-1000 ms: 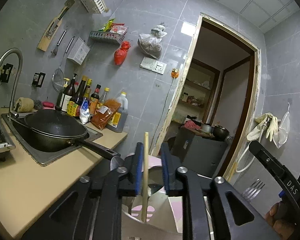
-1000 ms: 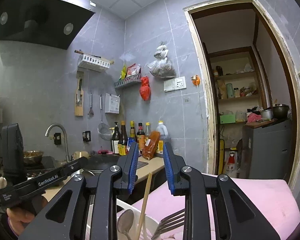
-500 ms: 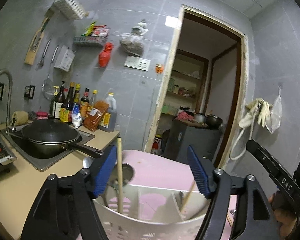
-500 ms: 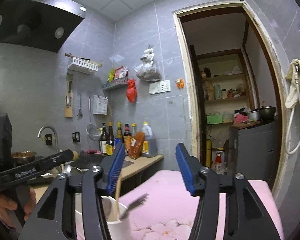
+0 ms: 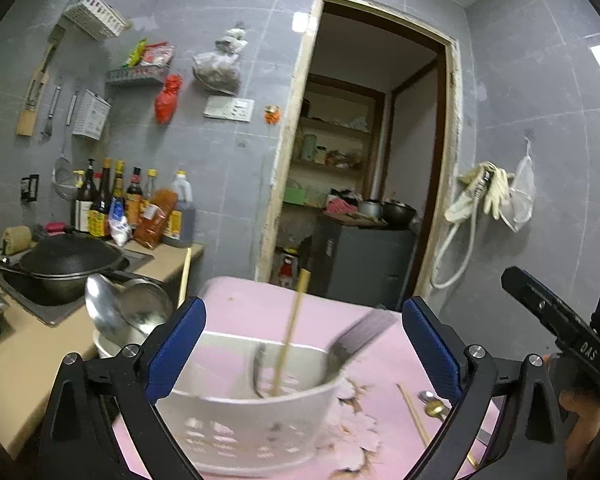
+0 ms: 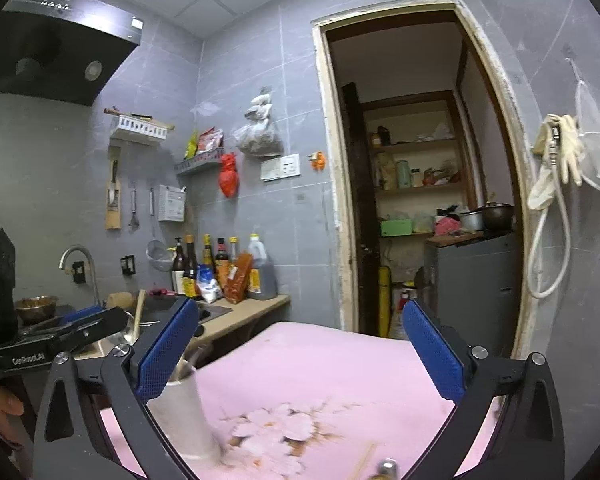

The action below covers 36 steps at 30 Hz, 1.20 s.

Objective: Organize utensils
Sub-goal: 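Withdraw both tools from the caddy back over the table, then close left tool on a chopstick while right tool closes on the silver knife handle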

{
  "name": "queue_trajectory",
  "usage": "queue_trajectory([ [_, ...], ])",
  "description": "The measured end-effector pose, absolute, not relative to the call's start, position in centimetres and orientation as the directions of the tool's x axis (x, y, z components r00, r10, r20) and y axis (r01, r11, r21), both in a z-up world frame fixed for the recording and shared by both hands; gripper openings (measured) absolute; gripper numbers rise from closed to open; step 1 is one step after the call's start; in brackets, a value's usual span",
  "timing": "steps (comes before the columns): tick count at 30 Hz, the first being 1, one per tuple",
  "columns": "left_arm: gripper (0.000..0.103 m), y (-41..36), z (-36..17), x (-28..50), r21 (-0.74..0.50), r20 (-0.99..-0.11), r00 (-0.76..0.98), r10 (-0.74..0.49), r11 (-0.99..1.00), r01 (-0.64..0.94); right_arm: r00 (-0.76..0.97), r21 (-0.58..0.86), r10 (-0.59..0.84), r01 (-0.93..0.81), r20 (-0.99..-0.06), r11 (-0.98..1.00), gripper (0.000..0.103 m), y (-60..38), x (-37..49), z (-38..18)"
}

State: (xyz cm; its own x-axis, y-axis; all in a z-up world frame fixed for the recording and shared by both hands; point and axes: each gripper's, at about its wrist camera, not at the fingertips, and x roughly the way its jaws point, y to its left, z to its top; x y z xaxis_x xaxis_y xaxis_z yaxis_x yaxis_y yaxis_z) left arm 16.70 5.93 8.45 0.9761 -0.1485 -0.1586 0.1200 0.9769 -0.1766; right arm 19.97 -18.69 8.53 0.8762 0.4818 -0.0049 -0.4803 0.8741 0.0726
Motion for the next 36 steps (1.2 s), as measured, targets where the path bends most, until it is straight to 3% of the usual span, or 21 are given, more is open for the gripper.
queue_trajectory([
  [11,0.097,0.0,6.6,16.9,-0.131,-0.235,0.936,-0.262,0.963,0.237,0.922,0.093,0.376,-0.368,-0.094,0.925,0.103,-25.0,19.9,6.7],
  [18,0.097,-3.5,4.3,18.6,-0.134,-0.341,0.890,-0.302,0.953,0.273,0.919,0.073,0.296,-0.287,-0.262,0.955,0.103,-27.9,21.1,3.9],
  [26,0.097,-6.1,1.5,21.6,-0.135,-0.522,0.791,-0.318,0.947,0.292,0.848,0.031,0.275,-0.294,-0.453,0.955,0.103,-28.9,21.9,-0.1],
  [30,0.095,-6.9,1.0,22.5,-0.118,-0.563,0.766,-0.311,0.947,0.298,0.812,0.025,0.295,-0.328,-0.503,0.944,0.095,-28.7,21.9,-1.1],
  [32,0.092,-7.3,0.5,23.0,-0.109,-0.588,0.746,-0.312,0.945,0.309,0.792,0.022,0.309,-0.350,-0.527,0.936,0.089,-28.4,21.9,-1.4],
  [36,0.072,-8.1,-0.9,24.1,-0.108,-0.647,0.694,-0.317,0.938,0.328,0.753,0.007,0.323,-0.389,-0.573,0.921,0.077,-27.3,21.7,-2.2],
])
